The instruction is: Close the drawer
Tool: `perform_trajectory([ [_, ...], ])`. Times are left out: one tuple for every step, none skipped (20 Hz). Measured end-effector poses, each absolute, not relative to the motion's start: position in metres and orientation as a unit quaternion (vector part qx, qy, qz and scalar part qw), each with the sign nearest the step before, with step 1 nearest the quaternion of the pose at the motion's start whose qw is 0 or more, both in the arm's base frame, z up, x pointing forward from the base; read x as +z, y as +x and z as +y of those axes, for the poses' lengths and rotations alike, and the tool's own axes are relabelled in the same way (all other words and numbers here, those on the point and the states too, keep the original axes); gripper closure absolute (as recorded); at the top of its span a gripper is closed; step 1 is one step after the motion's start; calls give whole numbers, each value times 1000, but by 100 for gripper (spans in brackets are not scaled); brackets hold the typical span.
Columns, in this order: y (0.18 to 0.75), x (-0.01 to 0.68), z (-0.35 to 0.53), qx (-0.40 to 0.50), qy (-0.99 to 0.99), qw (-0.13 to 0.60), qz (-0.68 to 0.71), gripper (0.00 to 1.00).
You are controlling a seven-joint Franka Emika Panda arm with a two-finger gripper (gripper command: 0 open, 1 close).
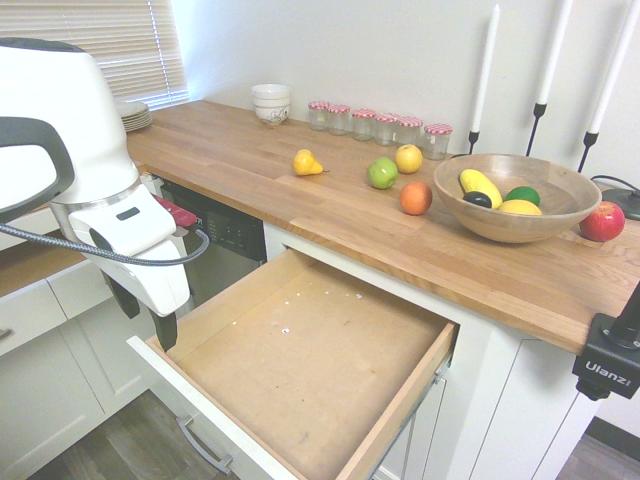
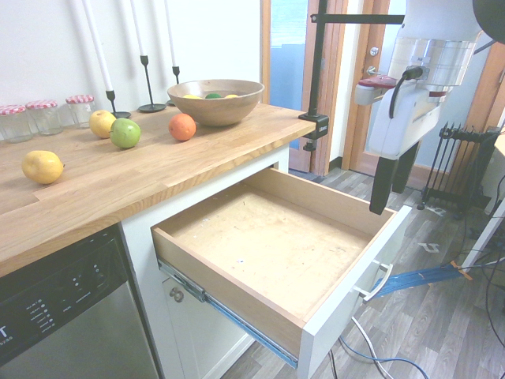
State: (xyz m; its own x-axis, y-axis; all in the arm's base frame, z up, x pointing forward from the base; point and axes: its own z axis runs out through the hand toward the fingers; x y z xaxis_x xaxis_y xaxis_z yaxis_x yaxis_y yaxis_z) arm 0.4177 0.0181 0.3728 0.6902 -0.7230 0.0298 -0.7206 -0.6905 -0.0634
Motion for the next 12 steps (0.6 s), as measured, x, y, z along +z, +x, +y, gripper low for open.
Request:
perform_trajectory([
  [418,373,18,-26,-919,23,393,0],
  [418,373,18,-26,-917,23,398,0],
  [418,373,18,-26,-916,24,400,0],
  [418,373,18,-26,-915,24,401,0],
  [418,373,18,-26,-915,24,403,0],
  [418,373,18,-26,-914,24,404,0],
  [418,373,18,-27,-914,24,405,0],
  [417,372,18,-27,-914,23,405,0],
  [415,371,18,-27,-913,21,406,0],
  [414,369,18,-28,-913,20,407,0],
  [411,368,17,-27,-913,19,407,0],
  [409,366,17,-26,-913,18,407,0],
])
